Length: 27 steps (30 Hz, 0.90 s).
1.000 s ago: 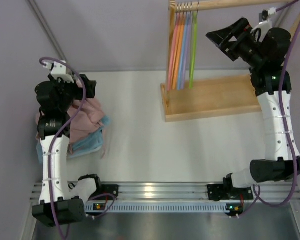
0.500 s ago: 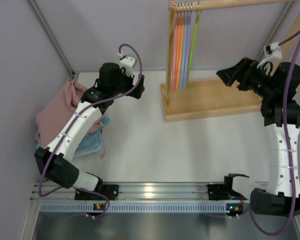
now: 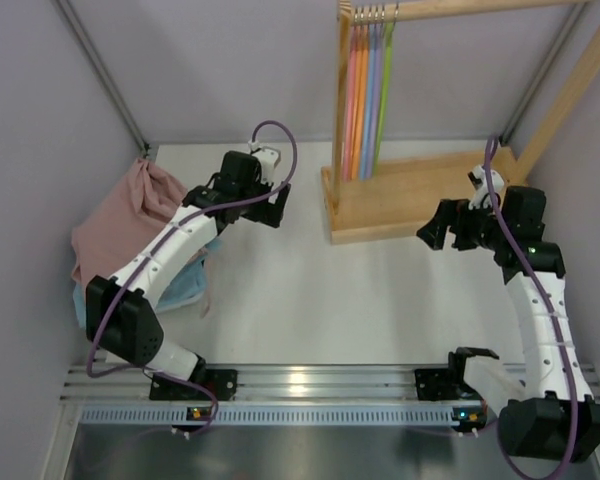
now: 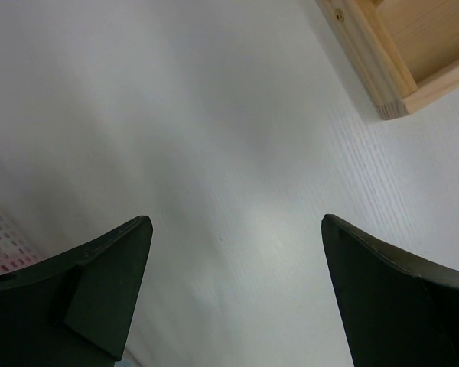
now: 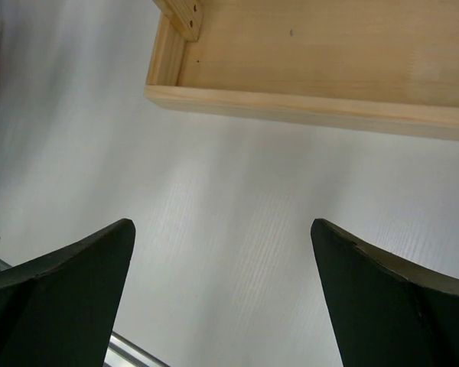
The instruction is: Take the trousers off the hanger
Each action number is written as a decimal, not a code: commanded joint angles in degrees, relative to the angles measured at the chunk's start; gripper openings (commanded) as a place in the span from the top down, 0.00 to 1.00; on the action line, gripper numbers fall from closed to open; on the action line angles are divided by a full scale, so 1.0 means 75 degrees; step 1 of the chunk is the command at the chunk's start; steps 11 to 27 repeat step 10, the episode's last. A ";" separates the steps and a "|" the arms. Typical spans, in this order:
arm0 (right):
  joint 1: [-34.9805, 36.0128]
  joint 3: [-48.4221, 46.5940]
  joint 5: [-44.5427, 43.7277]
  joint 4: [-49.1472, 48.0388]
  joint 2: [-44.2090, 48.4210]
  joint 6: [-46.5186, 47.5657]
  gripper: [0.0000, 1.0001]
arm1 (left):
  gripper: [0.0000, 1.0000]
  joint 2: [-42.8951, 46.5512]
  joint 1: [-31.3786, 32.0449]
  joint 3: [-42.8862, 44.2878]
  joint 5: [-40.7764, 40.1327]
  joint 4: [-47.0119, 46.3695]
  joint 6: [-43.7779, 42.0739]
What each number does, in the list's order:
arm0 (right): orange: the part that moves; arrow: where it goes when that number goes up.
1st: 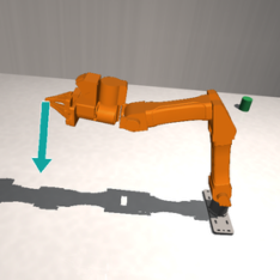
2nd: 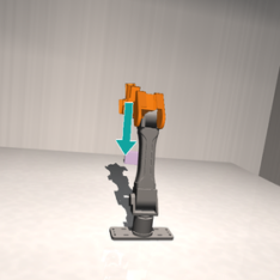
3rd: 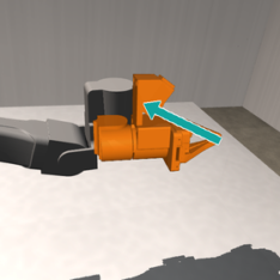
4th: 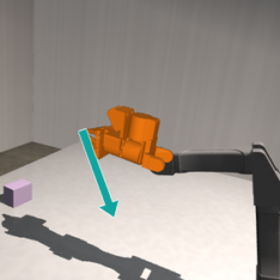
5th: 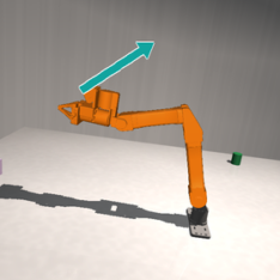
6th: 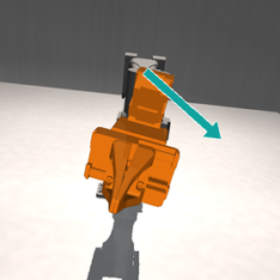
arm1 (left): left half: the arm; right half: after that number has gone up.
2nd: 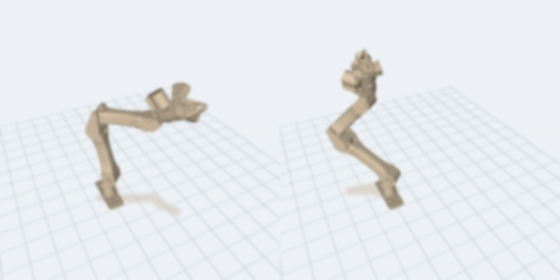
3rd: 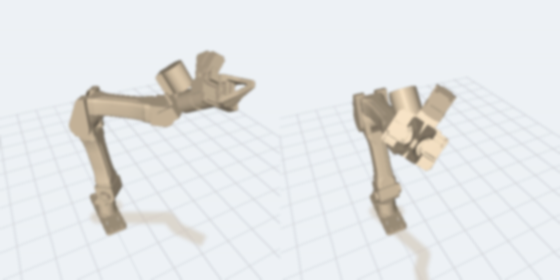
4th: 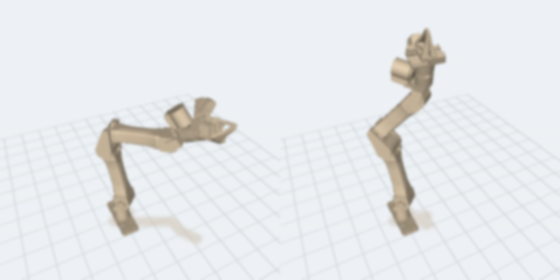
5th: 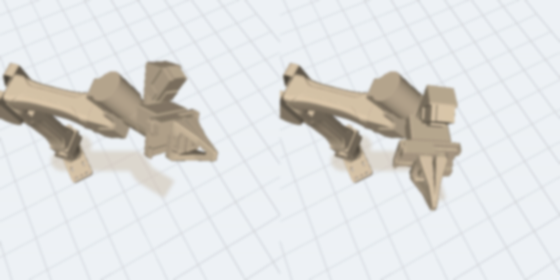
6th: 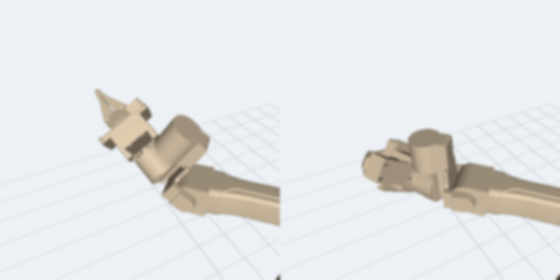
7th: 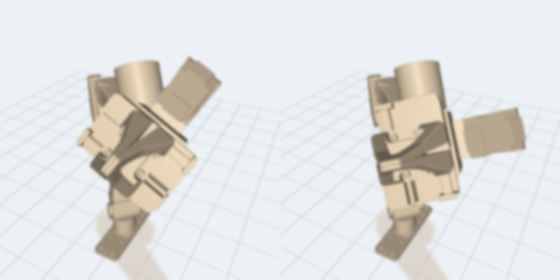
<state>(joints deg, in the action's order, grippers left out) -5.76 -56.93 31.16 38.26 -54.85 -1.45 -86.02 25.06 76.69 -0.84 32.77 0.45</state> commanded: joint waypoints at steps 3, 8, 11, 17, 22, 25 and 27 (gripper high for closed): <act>0.0030 0.0067 0.0018 -0.0274 0.0423 0.0522 0.01 | 0.02 0.0769 -0.0025 -0.0638 -0.0146 -0.0010 0.0362; 0.0100 -0.0178 0.0111 -0.0215 0.0364 0.0499 0.01 | 0.02 0.1190 -0.0025 -0.0756 0.0626 0.0013 0.0257; 0.0100 -0.0331 0.0123 -0.0180 0.0294 0.0452 0.01 | 0.02 0.1320 -0.0095 -0.0686 0.0943 0.0001 0.0175; 0.0100 -0.0331 0.0123 -0.0180 0.0294 0.0452 0.01 | 0.02 0.1320 -0.0095 -0.0686 0.0943 0.0001 0.0175; 0.0100 -0.0331 0.0123 -0.0180 0.0294 0.0452 0.01 | 0.02 0.1320 -0.0095 -0.0686 0.0943 0.0001 0.0175; 0.0100 -0.0331 0.0123 -0.0180 0.0294 0.0452 0.01 | 0.02 0.1320 -0.0095 -0.0686 0.0943 0.0001 0.0175; 0.0100 -0.0331 0.0123 -0.0180 0.0294 0.0452 0.01 | 0.02 0.1320 -0.0095 -0.0686 0.0943 0.0001 0.0175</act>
